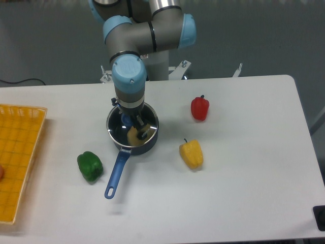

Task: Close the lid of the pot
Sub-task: 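Settle the glass lid onto the saucepan rim, holding the knob, then open the gripper and release the lid knob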

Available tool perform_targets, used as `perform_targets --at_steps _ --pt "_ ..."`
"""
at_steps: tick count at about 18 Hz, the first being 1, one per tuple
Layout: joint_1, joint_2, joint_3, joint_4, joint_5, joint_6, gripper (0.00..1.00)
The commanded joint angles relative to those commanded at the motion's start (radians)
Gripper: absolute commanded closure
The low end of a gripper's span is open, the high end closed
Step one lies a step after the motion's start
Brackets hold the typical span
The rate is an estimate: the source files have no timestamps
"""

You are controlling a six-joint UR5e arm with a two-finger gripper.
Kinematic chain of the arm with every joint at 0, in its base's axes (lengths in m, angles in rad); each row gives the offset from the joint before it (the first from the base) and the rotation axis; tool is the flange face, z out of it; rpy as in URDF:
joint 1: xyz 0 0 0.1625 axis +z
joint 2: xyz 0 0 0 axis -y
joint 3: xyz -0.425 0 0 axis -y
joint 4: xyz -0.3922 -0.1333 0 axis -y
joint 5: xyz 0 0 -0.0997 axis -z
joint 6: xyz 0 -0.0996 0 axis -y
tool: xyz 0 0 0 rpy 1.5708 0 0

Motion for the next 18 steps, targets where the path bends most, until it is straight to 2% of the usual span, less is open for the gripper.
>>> perform_targets --at_steps 5,6,7,14,16,18 --pt "0.002 0.000 0.002 -0.002 0.000 0.005 0.24" --pt "0.002 0.000 0.002 -0.002 0.000 0.006 0.19" --pt "0.002 0.000 0.002 -0.002 0.000 0.008 0.10" --pt "0.006 0.014 0.021 -0.015 0.002 0.008 0.09" --pt "0.015 0.021 0.054 -0.038 0.003 0.008 0.01" --pt "0.029 0.025 0.090 -0.052 0.015 0.008 0.00"
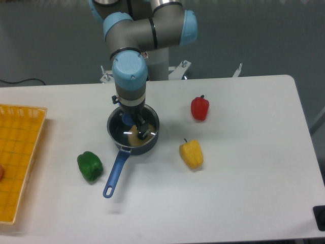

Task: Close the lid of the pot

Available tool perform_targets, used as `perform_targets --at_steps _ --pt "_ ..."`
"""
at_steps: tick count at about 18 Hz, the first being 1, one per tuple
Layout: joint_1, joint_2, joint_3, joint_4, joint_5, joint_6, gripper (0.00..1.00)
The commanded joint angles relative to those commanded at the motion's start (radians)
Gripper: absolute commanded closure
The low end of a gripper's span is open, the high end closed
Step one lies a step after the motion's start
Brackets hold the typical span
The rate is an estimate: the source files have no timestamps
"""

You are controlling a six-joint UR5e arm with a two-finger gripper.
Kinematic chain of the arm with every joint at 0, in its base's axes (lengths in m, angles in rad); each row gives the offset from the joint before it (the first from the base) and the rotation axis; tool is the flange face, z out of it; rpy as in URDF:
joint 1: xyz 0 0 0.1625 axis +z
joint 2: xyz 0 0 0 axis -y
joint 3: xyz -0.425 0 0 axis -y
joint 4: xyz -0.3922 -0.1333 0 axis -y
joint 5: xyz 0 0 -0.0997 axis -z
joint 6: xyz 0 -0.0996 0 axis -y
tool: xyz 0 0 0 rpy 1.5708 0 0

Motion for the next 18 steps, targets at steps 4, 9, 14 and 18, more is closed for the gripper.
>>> perform_targets --at_steps 4,9,14,18 --pt "0.060 0.003 0.063 0.024 0.066 0.008 0.00" --pt "0.219 0.002 0.097 0.037 0.066 0.219 0.00" --pt "0.354 0.000 0.092 0.041 0.061 0.406 0.00" --pt "0.448 -0.002 0.092 0.038 0.037 0.501 0.00"
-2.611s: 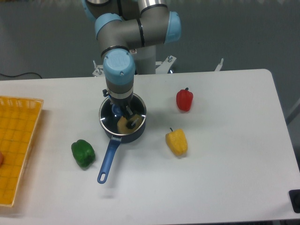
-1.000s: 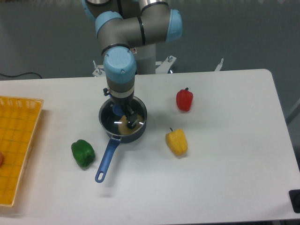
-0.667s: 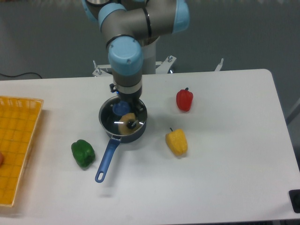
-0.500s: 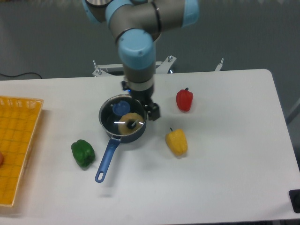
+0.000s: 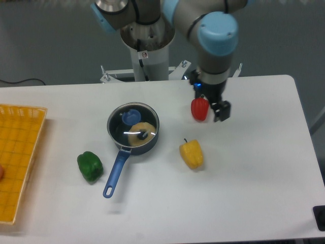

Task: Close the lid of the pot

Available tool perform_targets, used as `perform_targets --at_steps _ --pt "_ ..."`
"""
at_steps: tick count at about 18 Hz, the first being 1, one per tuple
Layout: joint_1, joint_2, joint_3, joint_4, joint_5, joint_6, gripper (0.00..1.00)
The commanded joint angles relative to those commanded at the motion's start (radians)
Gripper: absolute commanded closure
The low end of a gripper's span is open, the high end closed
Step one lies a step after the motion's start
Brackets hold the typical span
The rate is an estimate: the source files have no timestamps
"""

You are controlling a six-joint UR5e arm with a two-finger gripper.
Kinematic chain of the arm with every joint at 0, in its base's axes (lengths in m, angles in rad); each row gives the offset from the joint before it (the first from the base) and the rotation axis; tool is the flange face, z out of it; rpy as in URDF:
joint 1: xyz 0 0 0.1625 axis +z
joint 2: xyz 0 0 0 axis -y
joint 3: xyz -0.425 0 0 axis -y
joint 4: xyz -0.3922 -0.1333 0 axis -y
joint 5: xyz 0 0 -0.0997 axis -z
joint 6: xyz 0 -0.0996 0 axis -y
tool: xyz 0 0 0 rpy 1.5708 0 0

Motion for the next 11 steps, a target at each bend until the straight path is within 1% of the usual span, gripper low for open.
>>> perform_targets --at_steps 5,8,11 --pt "0.135 -0.008 0.005 0.003 -0.025 0.239 0.00" --pt "0.203 -0.011 0.011 0.005 -0.058 0.324 0.00" --pt "0.238 -0.011 0.020 0.005 -0.071 0.387 0.00"
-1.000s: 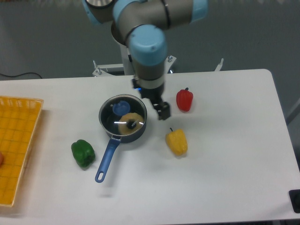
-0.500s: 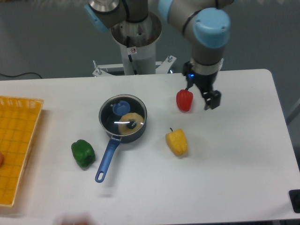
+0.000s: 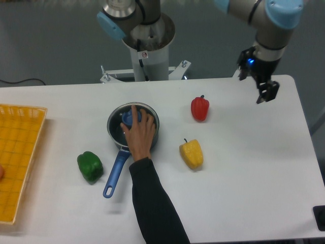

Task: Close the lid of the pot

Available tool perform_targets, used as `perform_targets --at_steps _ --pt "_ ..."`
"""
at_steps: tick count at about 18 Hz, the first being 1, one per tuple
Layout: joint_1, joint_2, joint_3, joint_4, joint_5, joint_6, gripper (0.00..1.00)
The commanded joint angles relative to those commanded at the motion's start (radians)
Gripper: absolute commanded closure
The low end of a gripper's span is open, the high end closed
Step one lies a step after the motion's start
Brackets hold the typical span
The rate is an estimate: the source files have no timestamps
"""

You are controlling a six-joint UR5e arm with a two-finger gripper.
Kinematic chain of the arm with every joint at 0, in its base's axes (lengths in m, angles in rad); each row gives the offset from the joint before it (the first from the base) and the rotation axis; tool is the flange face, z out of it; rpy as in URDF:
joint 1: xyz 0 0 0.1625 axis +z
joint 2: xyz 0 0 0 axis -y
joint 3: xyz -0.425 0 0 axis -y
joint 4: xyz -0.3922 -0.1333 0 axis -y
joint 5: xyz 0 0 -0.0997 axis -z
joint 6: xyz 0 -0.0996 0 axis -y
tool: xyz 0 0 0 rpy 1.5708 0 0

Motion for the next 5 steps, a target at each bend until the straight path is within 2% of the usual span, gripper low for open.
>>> perform_targets --at_steps 5 --pt "0.028 0.002 0.003 -0.002 -0.002 0.020 0.00"
